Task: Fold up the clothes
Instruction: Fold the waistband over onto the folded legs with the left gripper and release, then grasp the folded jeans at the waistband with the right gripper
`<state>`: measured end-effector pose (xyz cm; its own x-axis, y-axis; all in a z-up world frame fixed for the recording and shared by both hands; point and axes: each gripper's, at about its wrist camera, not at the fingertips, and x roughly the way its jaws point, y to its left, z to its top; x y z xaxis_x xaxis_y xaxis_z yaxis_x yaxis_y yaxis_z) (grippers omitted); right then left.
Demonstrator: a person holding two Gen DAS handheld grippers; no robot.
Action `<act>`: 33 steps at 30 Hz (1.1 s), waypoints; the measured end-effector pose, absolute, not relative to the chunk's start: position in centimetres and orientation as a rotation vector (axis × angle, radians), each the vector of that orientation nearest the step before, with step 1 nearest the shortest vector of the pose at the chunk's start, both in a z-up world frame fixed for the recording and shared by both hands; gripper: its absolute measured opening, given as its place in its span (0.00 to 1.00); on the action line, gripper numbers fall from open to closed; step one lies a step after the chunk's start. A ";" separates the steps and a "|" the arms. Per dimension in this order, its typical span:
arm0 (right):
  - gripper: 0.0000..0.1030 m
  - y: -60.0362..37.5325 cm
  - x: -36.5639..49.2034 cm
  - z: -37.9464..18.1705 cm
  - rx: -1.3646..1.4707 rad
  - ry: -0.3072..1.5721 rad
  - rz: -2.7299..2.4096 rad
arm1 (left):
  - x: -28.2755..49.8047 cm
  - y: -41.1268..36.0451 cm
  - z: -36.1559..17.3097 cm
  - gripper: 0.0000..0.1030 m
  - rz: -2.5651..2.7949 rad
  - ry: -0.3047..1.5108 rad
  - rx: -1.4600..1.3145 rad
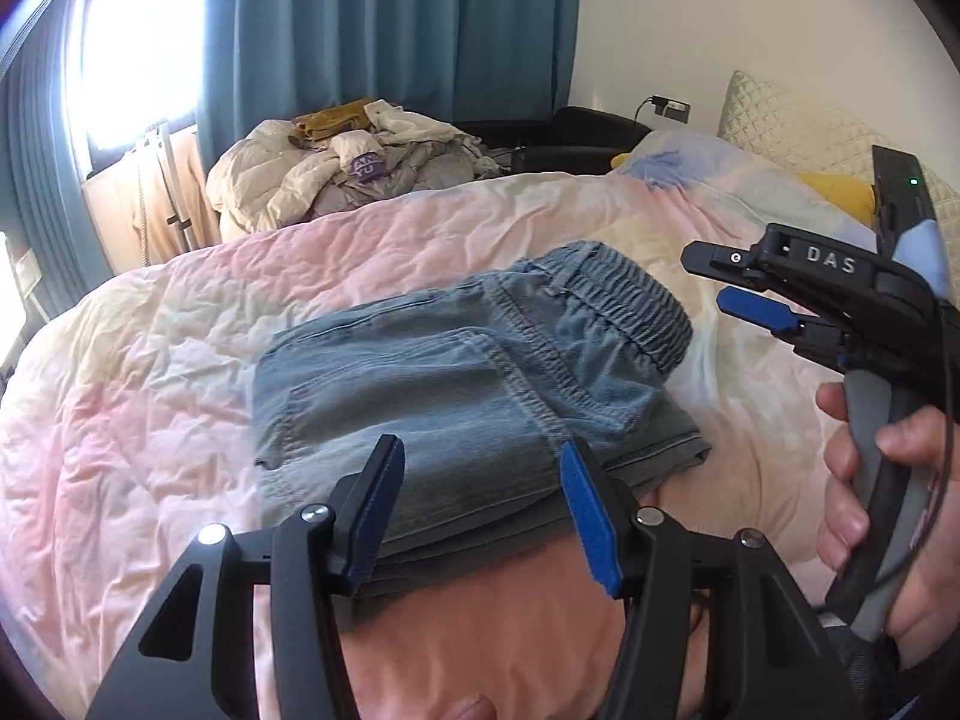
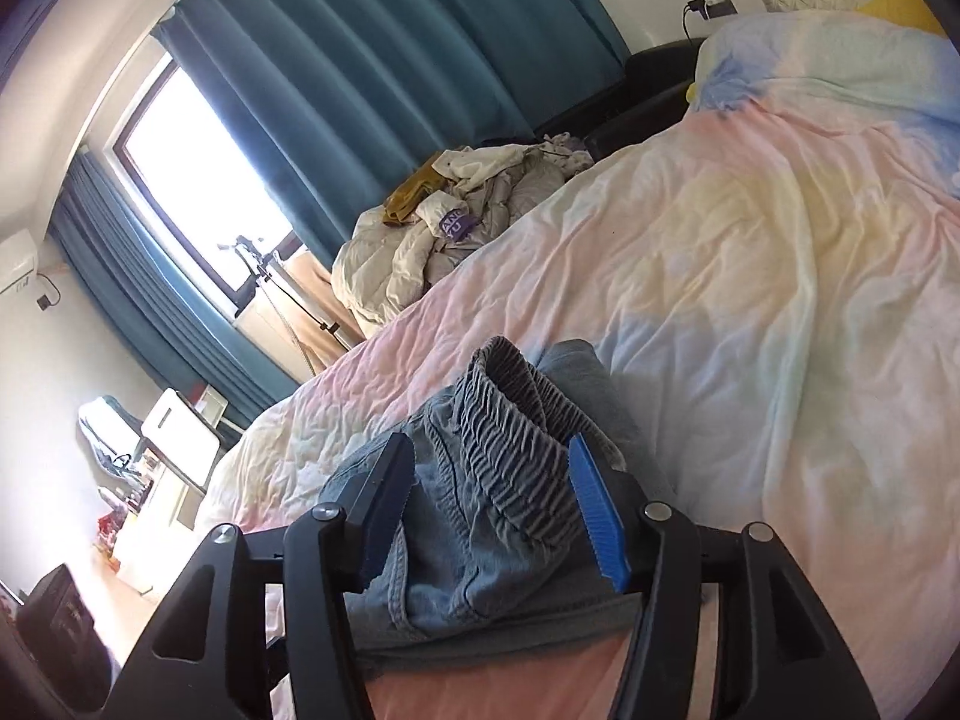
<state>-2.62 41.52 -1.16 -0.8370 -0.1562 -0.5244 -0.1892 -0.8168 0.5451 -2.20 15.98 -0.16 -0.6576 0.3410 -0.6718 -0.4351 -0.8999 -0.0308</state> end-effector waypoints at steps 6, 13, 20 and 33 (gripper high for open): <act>0.53 40.9 -7.5 -3.6 -0.929 0.805 2.854 | -4.2 12.5 -1.6 0.54 2.529 0.074 -1.017; 0.53 39.7 -10.1 -6.7 -1.067 0.692 2.823 | -6.6 10.2 -4.6 0.54 2.453 -0.039 -1.099; 0.07 34.7 -9.9 -5.1 -1.014 0.234 2.888 | -8.5 6.1 -5.2 0.54 2.405 -0.270 -1.096; 0.07 39.5 -8.7 -5.3 -1.045 0.379 2.642 | -10.4 1.5 -6.0 0.55 2.264 -0.597 -1.140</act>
